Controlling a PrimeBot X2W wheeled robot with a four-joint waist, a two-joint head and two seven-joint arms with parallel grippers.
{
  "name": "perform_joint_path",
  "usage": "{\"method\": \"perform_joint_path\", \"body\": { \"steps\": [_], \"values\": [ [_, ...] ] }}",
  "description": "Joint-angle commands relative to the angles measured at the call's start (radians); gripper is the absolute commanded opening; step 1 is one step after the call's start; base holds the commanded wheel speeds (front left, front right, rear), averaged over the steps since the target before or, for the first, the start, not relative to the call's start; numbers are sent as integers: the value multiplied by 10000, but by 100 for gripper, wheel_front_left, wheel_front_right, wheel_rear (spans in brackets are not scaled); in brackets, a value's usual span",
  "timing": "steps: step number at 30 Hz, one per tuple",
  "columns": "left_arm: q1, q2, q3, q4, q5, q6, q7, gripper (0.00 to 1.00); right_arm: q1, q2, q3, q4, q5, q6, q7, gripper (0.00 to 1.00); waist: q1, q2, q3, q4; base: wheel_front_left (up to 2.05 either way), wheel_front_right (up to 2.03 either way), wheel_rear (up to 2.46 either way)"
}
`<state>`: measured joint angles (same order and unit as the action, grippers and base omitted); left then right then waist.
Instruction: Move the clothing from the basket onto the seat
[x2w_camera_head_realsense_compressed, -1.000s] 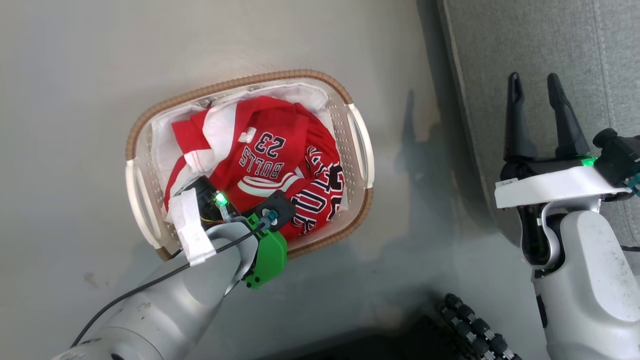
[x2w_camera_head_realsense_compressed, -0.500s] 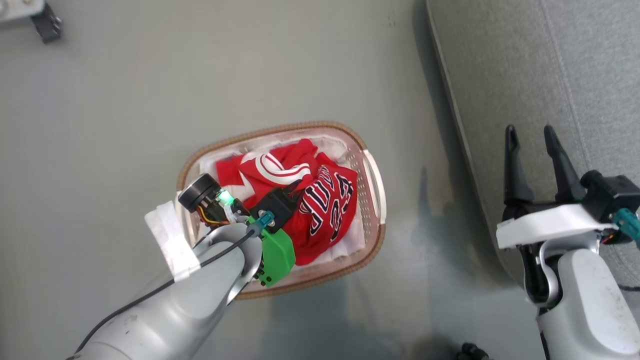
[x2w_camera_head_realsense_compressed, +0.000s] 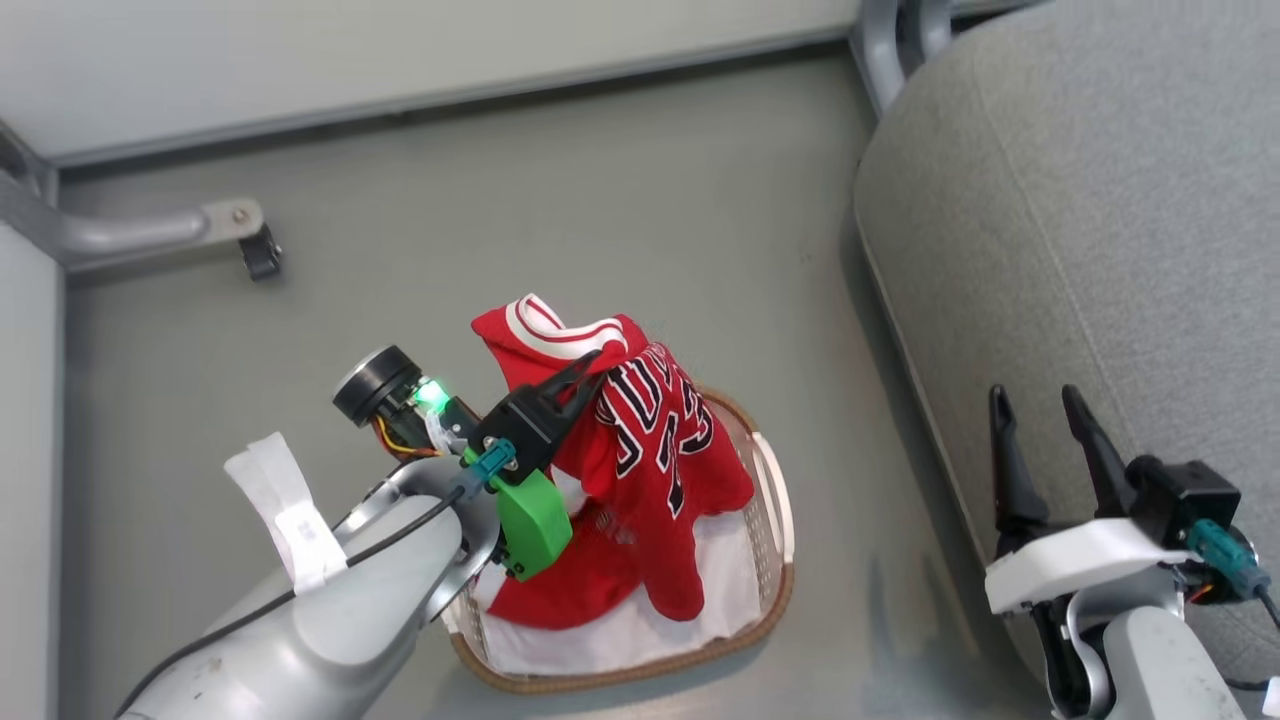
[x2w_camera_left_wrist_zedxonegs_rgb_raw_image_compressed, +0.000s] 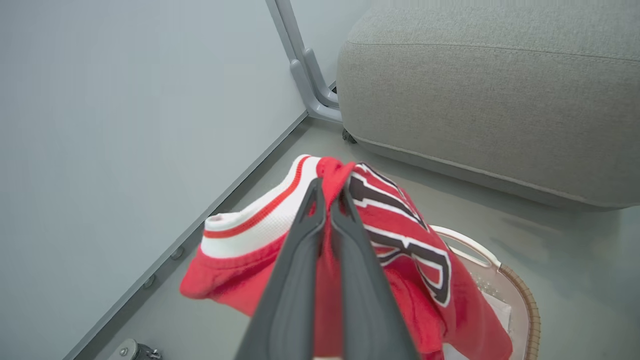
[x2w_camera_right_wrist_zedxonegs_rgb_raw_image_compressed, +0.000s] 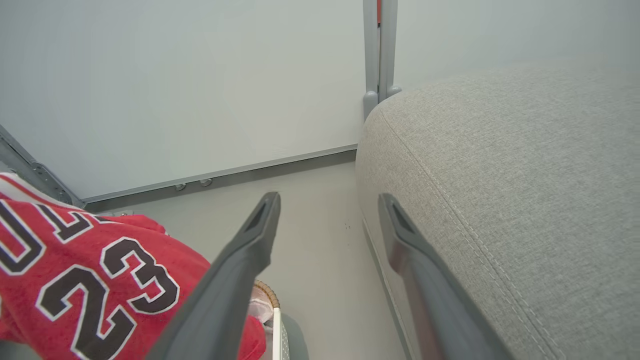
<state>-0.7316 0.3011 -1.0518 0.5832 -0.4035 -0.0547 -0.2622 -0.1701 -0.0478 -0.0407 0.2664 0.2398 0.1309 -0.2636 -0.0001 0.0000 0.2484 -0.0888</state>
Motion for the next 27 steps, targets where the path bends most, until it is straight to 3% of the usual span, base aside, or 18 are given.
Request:
{"method": "perform_joint_path", "body": {
  "steps": [1, 8, 16, 27],
  "values": [
    [-190, 110, -31, -136, 128, -80, 50, 0, 284, -48, 20, 56, -65, -3, -18, 100, 1, 0, -1399, 228, 0, 0, 0],
    [-1127, 370, 222, -746, -97, -243, 566, 0, 673, -47, 356, 131, -107, -3, -18, 100, 1, 0, -2255, 136, 0, 0, 0],
    [-2225, 680, 455, -1292, -229, -409, 1055, 0, 429, -47, 858, 60, -146, -3, -18, 100, 1, 0, -2434, 28, 0, 0, 0],
    [-2684, 782, 674, -1744, -415, -312, 1121, 0, -570, -44, 2414, 378, -699, -3, -16, 100, 1, 0, -2577, 23, 0, 0, 0]
  ]
}}
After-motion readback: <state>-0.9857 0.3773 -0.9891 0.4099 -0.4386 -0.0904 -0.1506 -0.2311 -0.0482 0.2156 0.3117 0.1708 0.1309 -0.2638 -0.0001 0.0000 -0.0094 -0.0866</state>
